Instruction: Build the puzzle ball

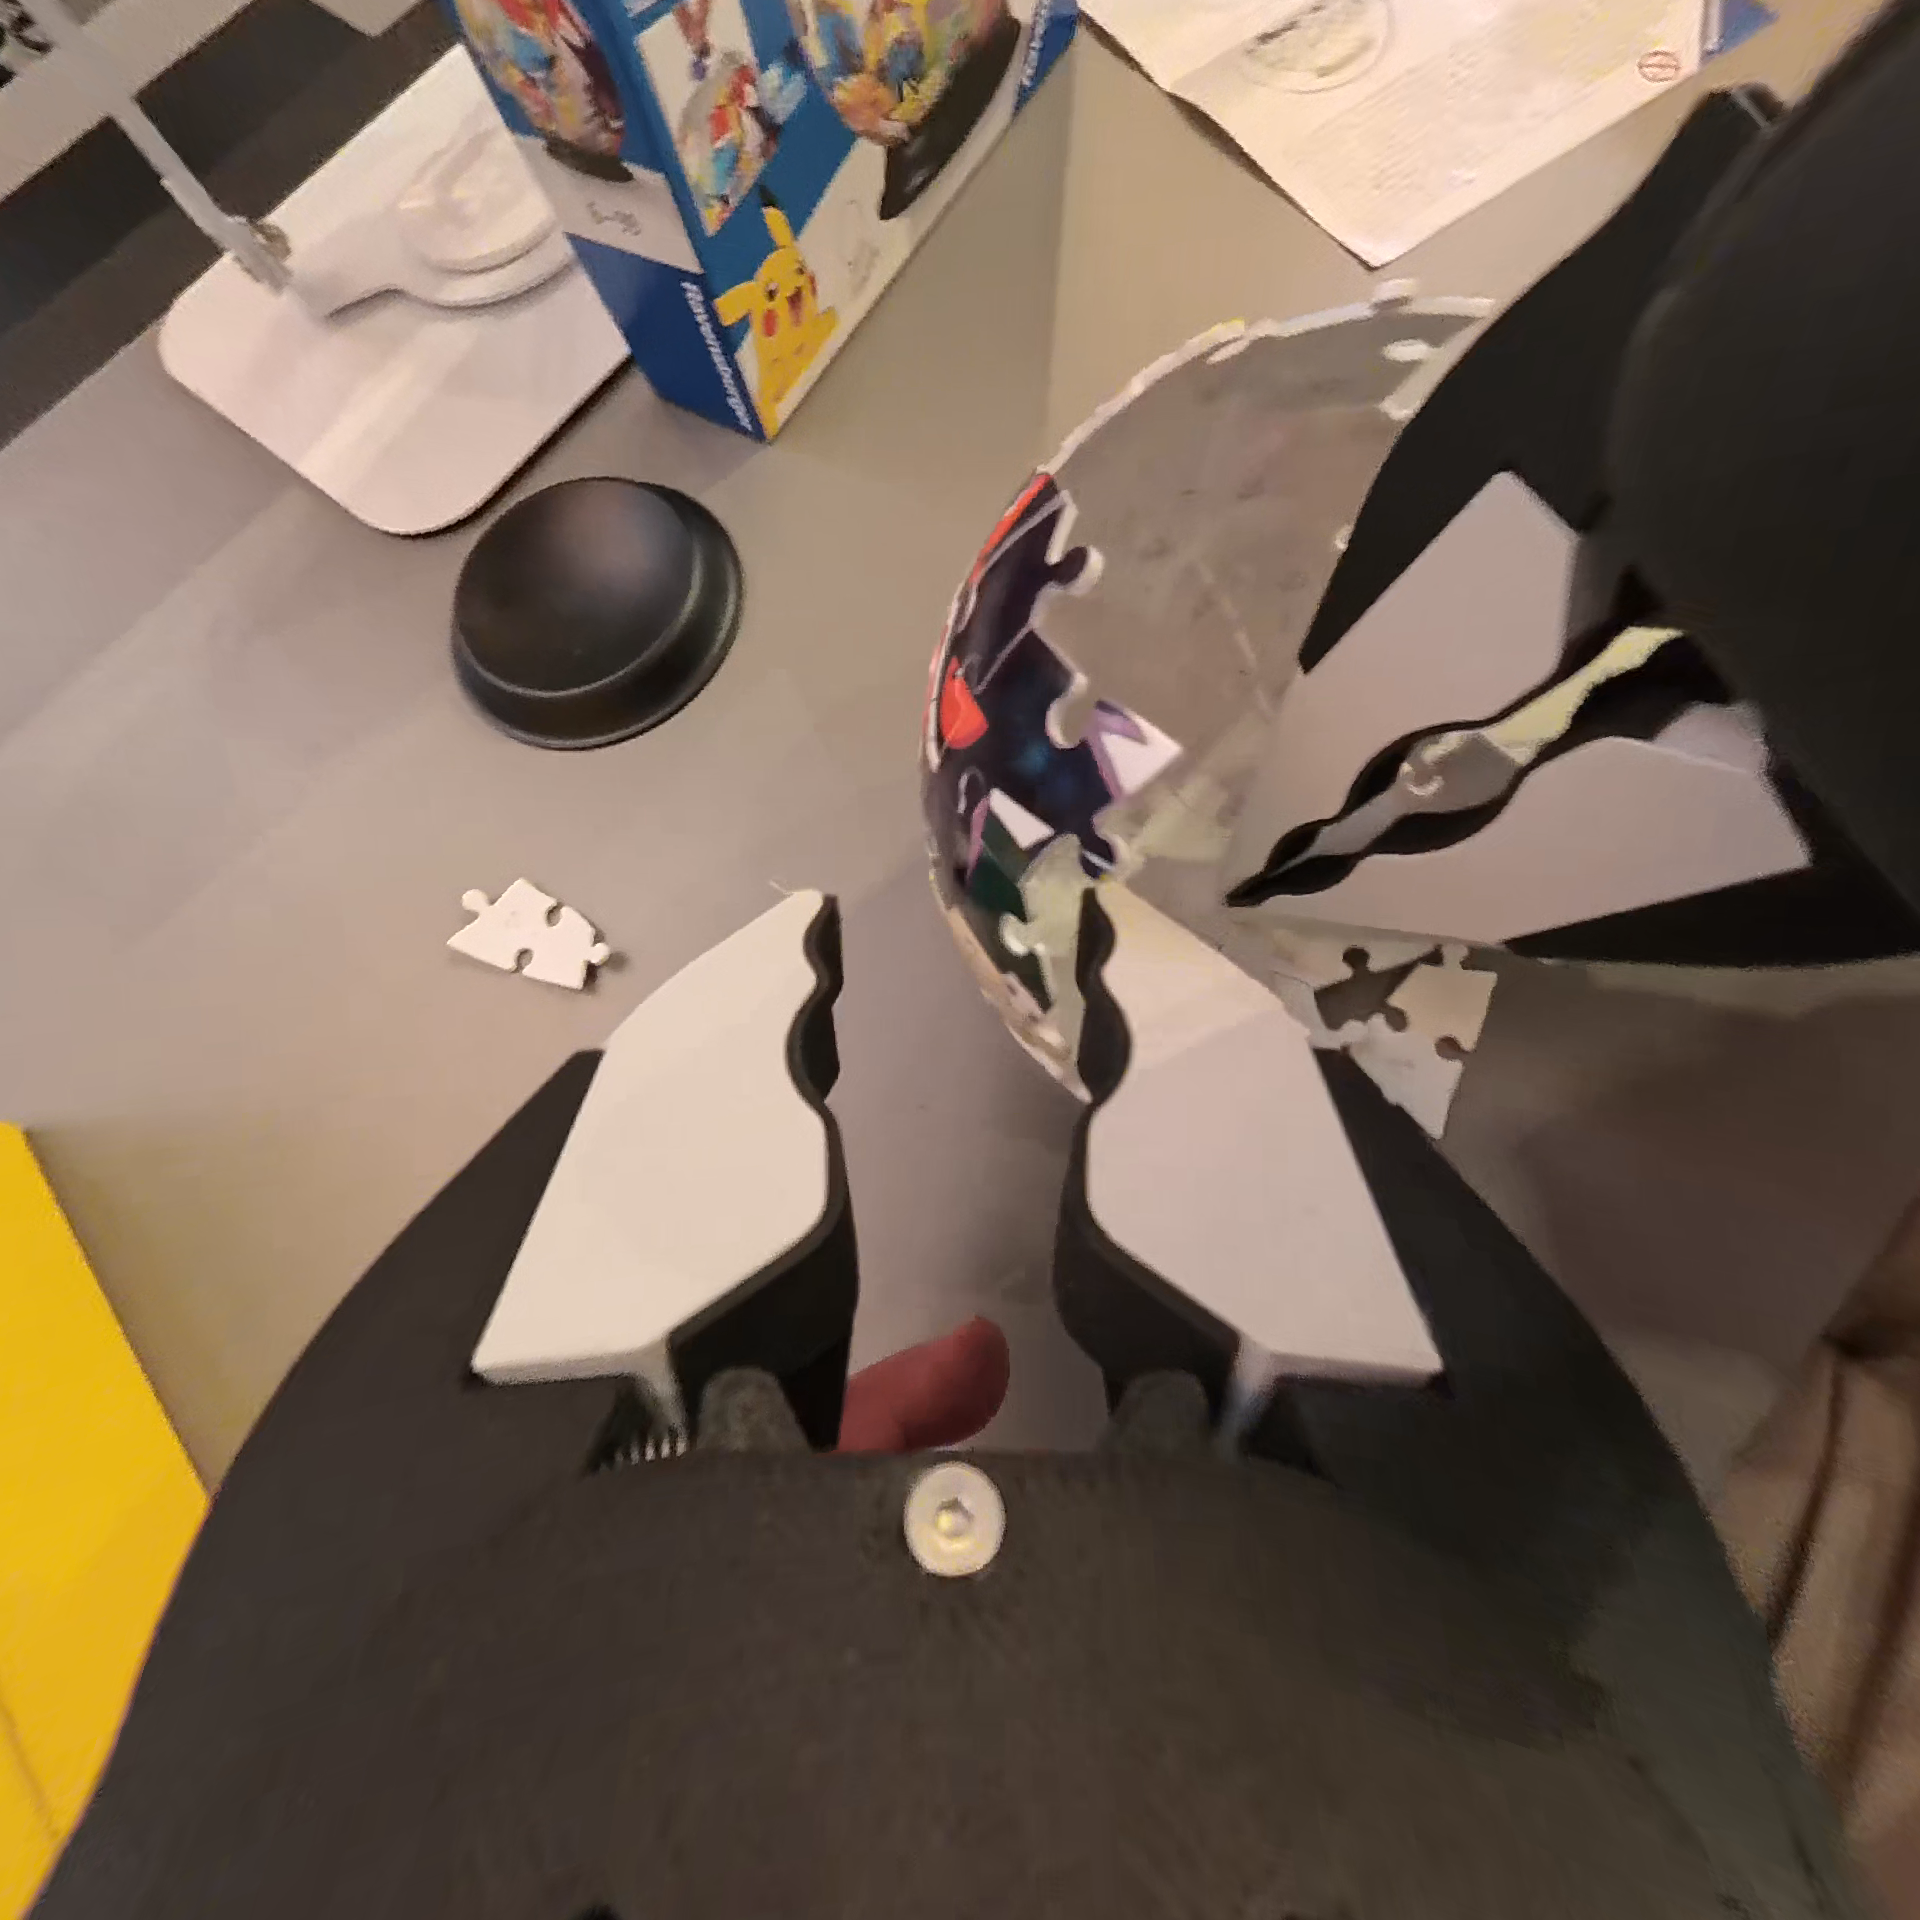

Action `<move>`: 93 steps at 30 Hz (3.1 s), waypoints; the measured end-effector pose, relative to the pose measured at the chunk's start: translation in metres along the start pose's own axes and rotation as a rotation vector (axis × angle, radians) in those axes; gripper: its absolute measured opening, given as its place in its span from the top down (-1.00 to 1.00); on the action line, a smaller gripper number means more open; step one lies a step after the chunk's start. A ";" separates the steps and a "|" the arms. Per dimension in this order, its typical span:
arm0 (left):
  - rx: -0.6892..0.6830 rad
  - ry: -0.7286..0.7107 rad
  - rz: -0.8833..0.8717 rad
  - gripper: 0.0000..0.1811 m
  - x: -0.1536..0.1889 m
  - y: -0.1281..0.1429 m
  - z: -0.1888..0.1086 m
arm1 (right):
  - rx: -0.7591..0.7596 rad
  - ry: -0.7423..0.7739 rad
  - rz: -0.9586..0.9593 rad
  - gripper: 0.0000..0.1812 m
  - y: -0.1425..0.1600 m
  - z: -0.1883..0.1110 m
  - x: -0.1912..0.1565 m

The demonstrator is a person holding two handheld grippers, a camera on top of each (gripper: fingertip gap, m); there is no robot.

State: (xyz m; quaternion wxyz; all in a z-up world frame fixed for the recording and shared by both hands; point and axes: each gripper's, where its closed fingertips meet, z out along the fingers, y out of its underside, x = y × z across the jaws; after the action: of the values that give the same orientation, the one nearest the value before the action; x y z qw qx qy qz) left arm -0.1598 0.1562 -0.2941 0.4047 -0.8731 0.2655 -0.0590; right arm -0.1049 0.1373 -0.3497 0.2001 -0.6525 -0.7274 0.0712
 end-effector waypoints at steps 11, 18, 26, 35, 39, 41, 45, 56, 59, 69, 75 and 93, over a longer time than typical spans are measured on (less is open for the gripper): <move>0.039 -0.171 0.050 0.80 -0.015 -0.005 0.003 | -0.002 0.106 0.066 1.00 -0.002 0.001 0.002; 0.055 -0.206 0.090 0.94 -0.013 -0.007 0.006 | -0.004 0.187 0.036 1.00 -0.002 0.000 0.007; 0.091 -0.262 0.084 0.96 -0.023 -0.009 0.003 | 0.056 0.244 0.008 0.97 -0.005 -0.010 0.010; 0.142 -0.344 0.085 0.97 -0.038 -0.019 -0.012 | 0.182 0.312 -0.084 0.96 -0.020 -0.037 0.005; 0.141 -0.361 0.067 0.97 -0.045 -0.016 -0.016 | 0.201 0.308 -0.092 0.96 -0.021 -0.035 -0.001; 0.148 -0.380 0.067 0.97 -0.049 -0.017 -0.020 | 0.203 0.298 -0.099 0.94 -0.023 -0.032 -0.005; 0.157 -0.399 0.047 0.97 -0.056 -0.016 -0.029 | 0.212 0.307 -0.095 0.89 -0.029 -0.028 -0.004; 0.106 -0.447 0.068 0.97 -0.058 0.003 -0.041 | 0.164 0.299 -0.139 0.66 -0.050 -0.003 -0.009; 0.105 -0.448 0.069 0.97 -0.057 0.005 -0.038 | 0.172 0.274 -0.123 0.69 -0.044 -0.009 -0.010; 0.120 -0.468 0.044 0.97 -0.056 0.004 -0.035 | 0.247 0.058 0.368 0.80 -0.003 -0.017 -0.002; 0.122 -0.498 0.053 0.97 -0.056 0.001 -0.034 | 0.249 -0.008 0.438 0.93 -0.009 0.001 -0.003; 0.123 -0.491 0.012 0.97 -0.058 0.002 -0.029 | 0.232 0.071 0.298 0.90 -0.009 -0.006 0.002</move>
State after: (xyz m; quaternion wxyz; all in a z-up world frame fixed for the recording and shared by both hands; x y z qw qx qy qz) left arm -0.2194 0.1654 -0.2701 0.5098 -0.8334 0.1602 0.1411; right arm -0.1110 0.1373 -0.3407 0.2868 -0.7277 -0.6022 0.1600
